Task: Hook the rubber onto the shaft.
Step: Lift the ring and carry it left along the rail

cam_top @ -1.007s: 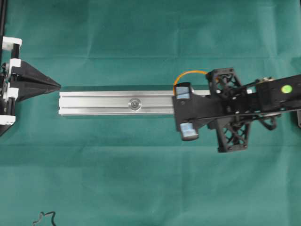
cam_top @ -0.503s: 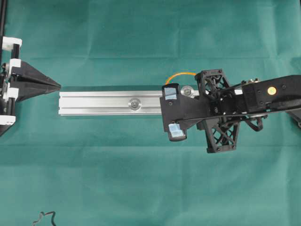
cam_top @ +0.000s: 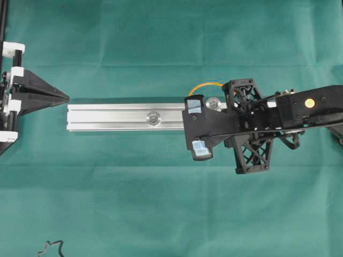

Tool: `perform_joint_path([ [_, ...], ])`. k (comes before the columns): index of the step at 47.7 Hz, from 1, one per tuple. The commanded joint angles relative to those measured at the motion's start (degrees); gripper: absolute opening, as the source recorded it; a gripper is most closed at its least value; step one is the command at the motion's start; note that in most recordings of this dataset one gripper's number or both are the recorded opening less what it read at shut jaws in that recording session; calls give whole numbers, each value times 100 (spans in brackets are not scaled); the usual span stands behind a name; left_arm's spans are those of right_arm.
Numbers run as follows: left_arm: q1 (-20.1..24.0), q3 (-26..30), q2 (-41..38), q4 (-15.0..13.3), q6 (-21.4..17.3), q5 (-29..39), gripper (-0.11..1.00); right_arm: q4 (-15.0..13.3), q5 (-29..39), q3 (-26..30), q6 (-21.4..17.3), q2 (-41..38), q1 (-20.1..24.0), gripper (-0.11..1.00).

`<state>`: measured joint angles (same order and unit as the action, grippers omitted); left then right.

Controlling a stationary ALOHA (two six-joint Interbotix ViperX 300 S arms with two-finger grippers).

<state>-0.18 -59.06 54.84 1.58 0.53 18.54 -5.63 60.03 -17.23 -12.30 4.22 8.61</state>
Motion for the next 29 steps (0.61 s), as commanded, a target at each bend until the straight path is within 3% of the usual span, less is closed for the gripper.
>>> perform_joint_path([
  [1,0,176,-35,9,0,-35,0,-9,-26,149,9,62,-9,6],
  [29,0,167,-35,9,0,-26,0,9,-352,-202,-35,-26,-9,6],
])
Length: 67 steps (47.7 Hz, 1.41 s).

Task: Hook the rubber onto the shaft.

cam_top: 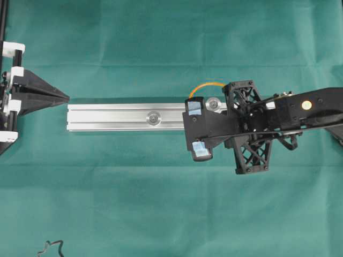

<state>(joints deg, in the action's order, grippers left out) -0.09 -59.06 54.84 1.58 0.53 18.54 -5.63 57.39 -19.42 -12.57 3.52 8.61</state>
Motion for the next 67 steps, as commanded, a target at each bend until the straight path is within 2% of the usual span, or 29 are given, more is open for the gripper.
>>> perform_joint_path([
  [1,-9,167,-35,9,0,-26,0,0,-105,9,-18,44,-9,6],
  [22,-9,167,-35,9,0,-26,0,26,-413,-211,-35,-44,-9,6],
  [67,-9,167,-35,9,0,-9,0,35,-422,-237,0,-44,-9,6],
])
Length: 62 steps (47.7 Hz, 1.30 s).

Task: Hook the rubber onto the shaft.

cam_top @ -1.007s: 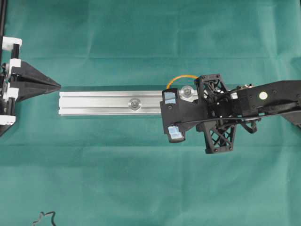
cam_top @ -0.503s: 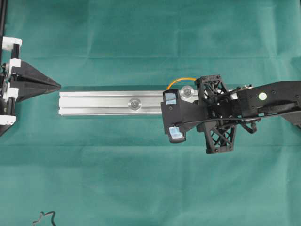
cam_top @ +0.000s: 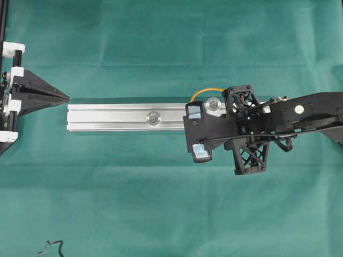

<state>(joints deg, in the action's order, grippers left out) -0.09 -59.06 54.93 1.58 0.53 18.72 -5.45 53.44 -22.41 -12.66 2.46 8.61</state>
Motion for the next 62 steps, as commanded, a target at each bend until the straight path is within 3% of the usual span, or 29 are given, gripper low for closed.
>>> perform_joint_path([
  [1,-9,167,-44,18,0,-26,0,18,-35,62,9,62,-9,6],
  [62,-9,176,-44,18,0,-26,0,79,9,202,-35,62,396,6],
])
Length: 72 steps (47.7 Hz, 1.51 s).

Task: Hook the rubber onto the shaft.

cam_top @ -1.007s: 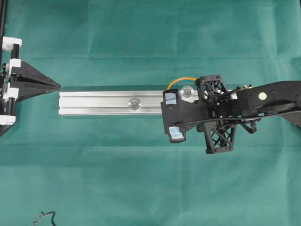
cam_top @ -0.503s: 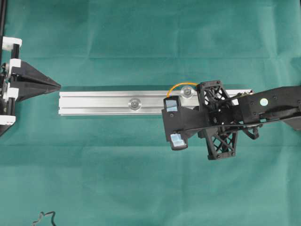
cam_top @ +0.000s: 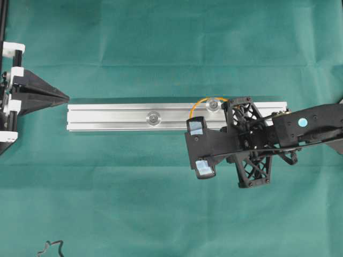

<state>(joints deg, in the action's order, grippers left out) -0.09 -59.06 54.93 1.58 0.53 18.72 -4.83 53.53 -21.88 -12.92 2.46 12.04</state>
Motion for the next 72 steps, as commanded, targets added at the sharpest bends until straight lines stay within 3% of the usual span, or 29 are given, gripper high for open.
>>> perform_joint_path([
  [1,-9,176,-44,9,0,-26,0,18,0,158,-9,62,70,6],
  [62,-9,176,-44,9,0,-26,0,229,-18,167,-211,53,422,6],
  [72,-9,176,-44,18,0,-26,0,299,0,211,-905,9,413,6],
])
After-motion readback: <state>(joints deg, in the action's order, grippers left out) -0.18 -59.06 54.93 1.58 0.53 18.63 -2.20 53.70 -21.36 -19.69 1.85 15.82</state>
